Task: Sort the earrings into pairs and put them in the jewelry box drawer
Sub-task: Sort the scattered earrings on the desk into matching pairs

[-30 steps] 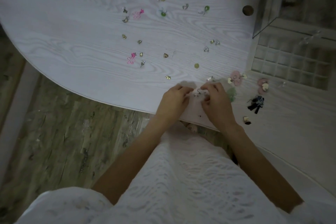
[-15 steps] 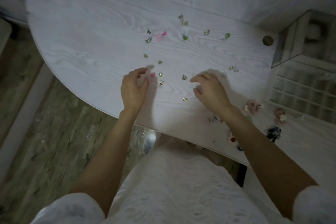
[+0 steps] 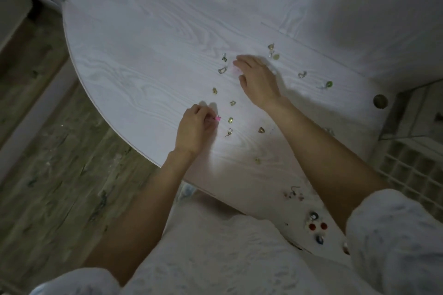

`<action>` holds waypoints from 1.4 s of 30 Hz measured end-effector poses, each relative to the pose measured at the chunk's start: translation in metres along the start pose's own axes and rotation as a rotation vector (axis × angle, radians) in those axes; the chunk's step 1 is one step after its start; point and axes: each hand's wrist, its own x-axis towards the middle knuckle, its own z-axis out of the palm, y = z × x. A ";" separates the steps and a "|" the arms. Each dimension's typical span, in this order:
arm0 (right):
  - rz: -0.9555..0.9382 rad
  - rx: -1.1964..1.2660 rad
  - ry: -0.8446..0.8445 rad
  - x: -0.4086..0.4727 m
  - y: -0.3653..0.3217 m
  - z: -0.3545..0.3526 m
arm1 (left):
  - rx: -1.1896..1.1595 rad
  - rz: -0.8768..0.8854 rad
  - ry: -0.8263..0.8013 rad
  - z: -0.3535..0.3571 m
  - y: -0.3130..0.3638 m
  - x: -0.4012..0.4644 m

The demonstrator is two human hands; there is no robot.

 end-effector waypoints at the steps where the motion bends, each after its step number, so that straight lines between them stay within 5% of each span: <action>1: -0.005 -0.014 -0.022 0.007 0.000 0.002 | -0.005 -0.007 -0.008 -0.002 0.001 0.001; 11: 0.052 0.066 0.038 -0.043 0.018 0.012 | -0.181 -0.138 -0.007 -0.007 0.000 -0.007; 16: 0.075 0.021 0.067 -0.086 0.030 0.008 | -0.239 -0.053 0.037 0.002 0.024 -0.024; 24: 0.096 0.023 0.101 -0.168 0.046 -0.013 | -0.147 0.216 -0.218 0.062 0.088 -0.043; 35: 0.651 -0.018 0.263 -0.249 0.097 -0.030 | -0.142 0.263 -0.313 0.121 0.132 -0.040; 42: 0.719 0.000 0.299 -0.257 0.098 -0.027 | -0.088 0.302 -0.343 0.136 0.154 -0.041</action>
